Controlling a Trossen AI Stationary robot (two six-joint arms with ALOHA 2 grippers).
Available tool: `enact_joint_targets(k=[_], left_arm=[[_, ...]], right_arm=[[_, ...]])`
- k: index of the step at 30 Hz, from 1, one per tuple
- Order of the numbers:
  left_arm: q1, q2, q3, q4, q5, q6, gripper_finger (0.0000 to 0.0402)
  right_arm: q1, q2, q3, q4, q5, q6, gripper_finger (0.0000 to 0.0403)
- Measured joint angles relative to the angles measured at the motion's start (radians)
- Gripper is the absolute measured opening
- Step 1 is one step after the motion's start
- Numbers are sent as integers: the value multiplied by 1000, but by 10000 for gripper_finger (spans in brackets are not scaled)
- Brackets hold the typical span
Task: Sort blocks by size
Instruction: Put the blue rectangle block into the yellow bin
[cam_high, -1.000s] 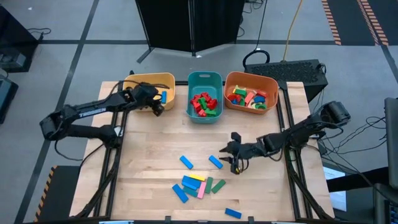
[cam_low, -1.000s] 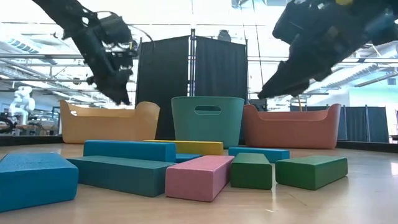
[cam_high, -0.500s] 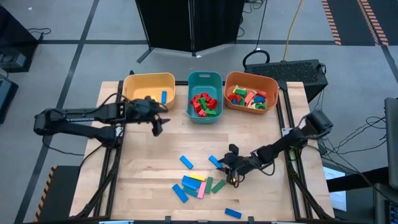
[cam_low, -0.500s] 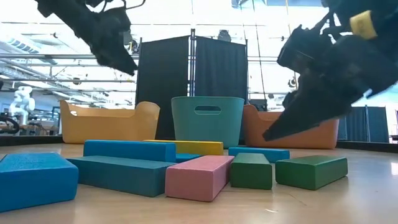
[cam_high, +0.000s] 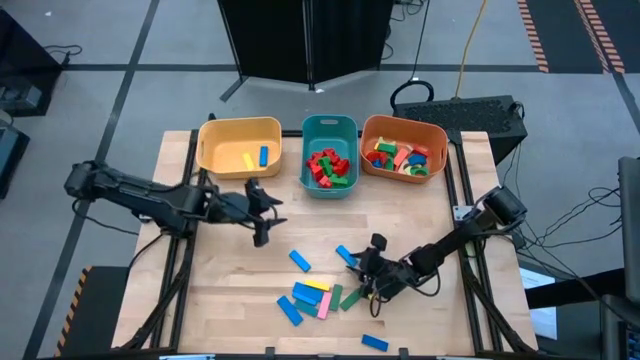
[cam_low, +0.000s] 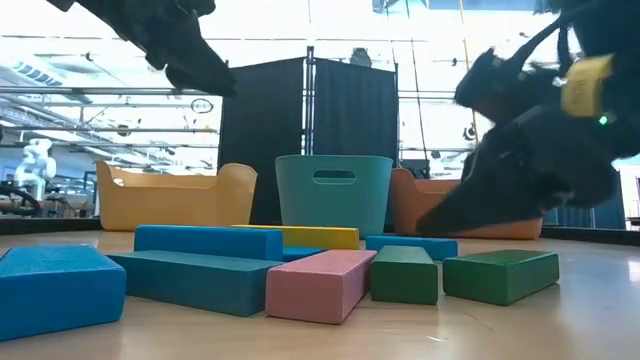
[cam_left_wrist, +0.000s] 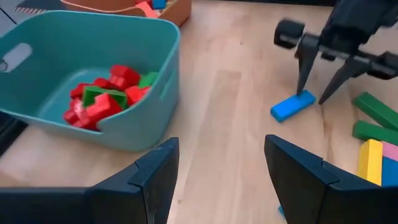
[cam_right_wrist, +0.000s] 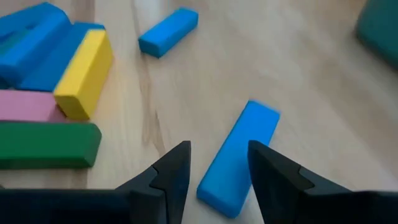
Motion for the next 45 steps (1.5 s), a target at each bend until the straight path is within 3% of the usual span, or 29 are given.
enact_joint_targets(k=[7, 14, 18, 22, 28, 37, 45], left_arm=[[-79, 166, 0, 123, -29, 18, 228], [-98, 311, 0, 269, -30, 50, 228], [-97, 360, -1, 310, -30, 60, 228], [-97, 403, 0, 368, -24, 77, 228], [-94, 453, 0, 438, 26, 109, 228], [-94, 468, 0, 456, 26, 127, 228], [-94, 468, 0, 465, 98, 131, 228]], right_arm=[[23, -7, 37, 1, 61, -86, 157], [-1, -7, 36, -123, 86, 116, 248], [-18, -4, 36, -129, -11, 162, 304], [-36, 33, 36, -123, -51, 161, 317], [-46, 69, 39, -88, -30, 166, 259], [-56, 65, 38, -83, -23, 119, 86], [-66, 70, 36, 30, -21, -75, 84]])
